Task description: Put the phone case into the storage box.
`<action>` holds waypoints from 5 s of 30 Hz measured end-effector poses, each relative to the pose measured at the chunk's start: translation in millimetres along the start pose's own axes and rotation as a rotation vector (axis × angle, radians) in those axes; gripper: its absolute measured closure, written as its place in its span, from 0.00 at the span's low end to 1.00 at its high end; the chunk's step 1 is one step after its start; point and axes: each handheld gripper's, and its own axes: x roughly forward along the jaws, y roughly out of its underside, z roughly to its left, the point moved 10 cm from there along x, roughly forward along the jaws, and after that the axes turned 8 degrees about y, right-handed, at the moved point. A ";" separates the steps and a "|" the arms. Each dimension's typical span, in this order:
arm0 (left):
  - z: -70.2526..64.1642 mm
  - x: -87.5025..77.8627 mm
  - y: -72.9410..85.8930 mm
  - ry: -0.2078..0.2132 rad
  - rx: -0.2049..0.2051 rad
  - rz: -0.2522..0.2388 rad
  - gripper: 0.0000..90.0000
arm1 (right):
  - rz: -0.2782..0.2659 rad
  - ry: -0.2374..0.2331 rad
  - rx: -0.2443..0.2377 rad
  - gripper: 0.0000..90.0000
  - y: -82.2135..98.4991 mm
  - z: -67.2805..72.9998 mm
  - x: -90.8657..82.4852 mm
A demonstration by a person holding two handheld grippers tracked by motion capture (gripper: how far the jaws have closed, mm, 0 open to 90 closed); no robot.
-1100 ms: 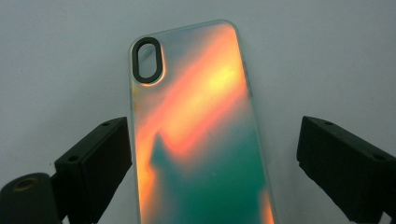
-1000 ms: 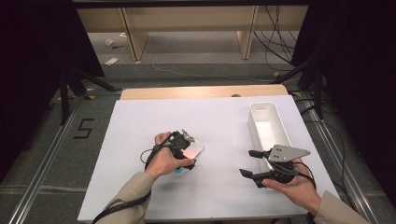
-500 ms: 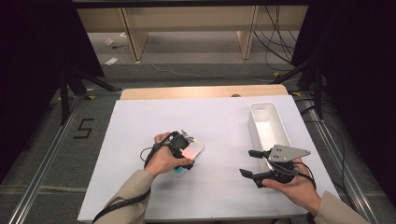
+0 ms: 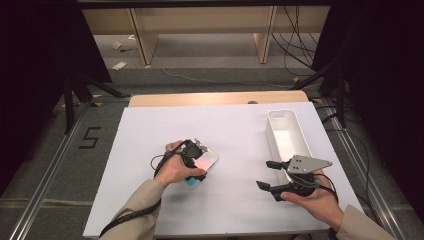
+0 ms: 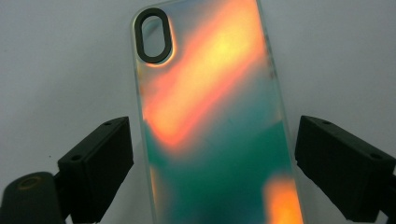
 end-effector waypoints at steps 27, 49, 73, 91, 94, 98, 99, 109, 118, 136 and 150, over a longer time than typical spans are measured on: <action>1.4 7.4 3.5 0.043 -0.032 0.049 0.12 | 0.000 -0.003 -0.004 0.30 0.1 0.6 0.2; 3.9 10.3 4.6 0.084 -0.067 0.067 0.10 | 0.001 -0.003 -0.004 0.30 0.1 0.6 0.4; 3.4 10.1 3.5 0.081 -0.067 0.102 0.12 | 0.001 -0.005 -0.003 0.30 0.1 1.0 0.3; 1.8 9.3 3.2 0.073 -0.084 0.114 0.16 | -0.003 -0.007 -0.004 0.30 -0.6 1.4 -0.1; 1.7 9.3 3.2 0.072 -0.086 0.113 0.16 | -0.003 -0.007 -0.004 0.30 -0.5 1.5 -0.1; 1.5 9.3 3.3 0.072 -0.087 0.112 0.17 | -0.003 -0.006 -0.005 0.30 -0.6 1.5 -0.2; 1.5 9.3 3.3 0.072 -0.087 0.112 0.17 | -0.003 -0.006 -0.005 0.30 -0.6 1.5 -0.2; 1.5 8.9 3.5 0.071 -0.089 0.109 0.18 | -0.003 -0.006 -0.006 0.30 -0.7 1.7 -0.3; 1.1 8.1 3.7 0.076 -0.090 0.092 0.19 | -0.007 -0.006 -0.005 0.30 -1.4 1.5 -0.7; -1.0 -23.2 -28.1 0.011 -0.038 -0.213 0.18 | -0.046 0.026 0.009 0.29 -17.0 -3.7 -0.7; -7.6 -41.9 -32.6 -0.028 -0.022 -0.388 0.18 | -0.099 0.053 0.065 0.28 -65.7 -19.0 27.9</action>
